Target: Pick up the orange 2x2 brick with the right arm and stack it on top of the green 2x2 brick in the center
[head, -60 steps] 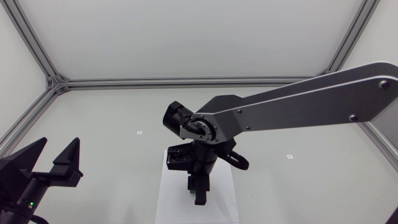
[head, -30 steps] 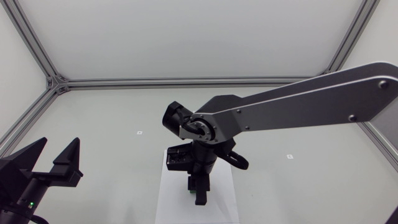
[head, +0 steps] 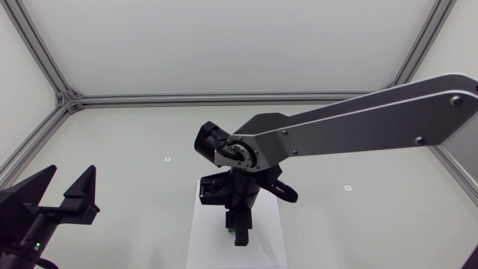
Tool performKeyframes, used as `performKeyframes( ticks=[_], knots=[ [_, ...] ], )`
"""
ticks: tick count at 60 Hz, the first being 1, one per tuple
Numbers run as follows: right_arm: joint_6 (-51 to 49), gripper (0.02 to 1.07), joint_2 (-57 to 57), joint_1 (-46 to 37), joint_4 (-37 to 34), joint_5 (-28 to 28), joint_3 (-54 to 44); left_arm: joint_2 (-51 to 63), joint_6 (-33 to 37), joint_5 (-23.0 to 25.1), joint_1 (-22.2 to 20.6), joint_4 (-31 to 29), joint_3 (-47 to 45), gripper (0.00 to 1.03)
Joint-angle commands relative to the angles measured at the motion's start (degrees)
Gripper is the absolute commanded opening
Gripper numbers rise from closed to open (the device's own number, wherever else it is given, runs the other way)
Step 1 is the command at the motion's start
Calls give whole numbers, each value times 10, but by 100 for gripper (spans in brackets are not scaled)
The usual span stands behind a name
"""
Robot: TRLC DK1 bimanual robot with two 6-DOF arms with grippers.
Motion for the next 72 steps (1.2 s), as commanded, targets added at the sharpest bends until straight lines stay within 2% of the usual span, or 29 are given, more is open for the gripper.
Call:
performKeyframes(
  ticks=[1, 11, 43, 51, 62, 72],
  knots=[
    [-8, 20, 41, -3, -31, 4, -26, -5, 7, 2, 2, -8, -23, 99],
    [-6, 20, 41, -1, -34, 5, -23, -5, 7, 2, 2, -8, -23, 99],
    [-2, 30, 43, 4, -37, 5, -12, -5, 7, 2, 2, -8, -23, 99],
    [0, 39, 43, 6, -35, 5, -10, -5, 7, 2, 2, -8, -23, 99],
    [2, 42, 44, 8, -32, 5, -6, -5, 7, 2, 2, -8, -23, 99],
    [3, 50, 45, 9, -32, 5, -4, -5, 7, 2, 2, -8, -23, 99]
  ],
)
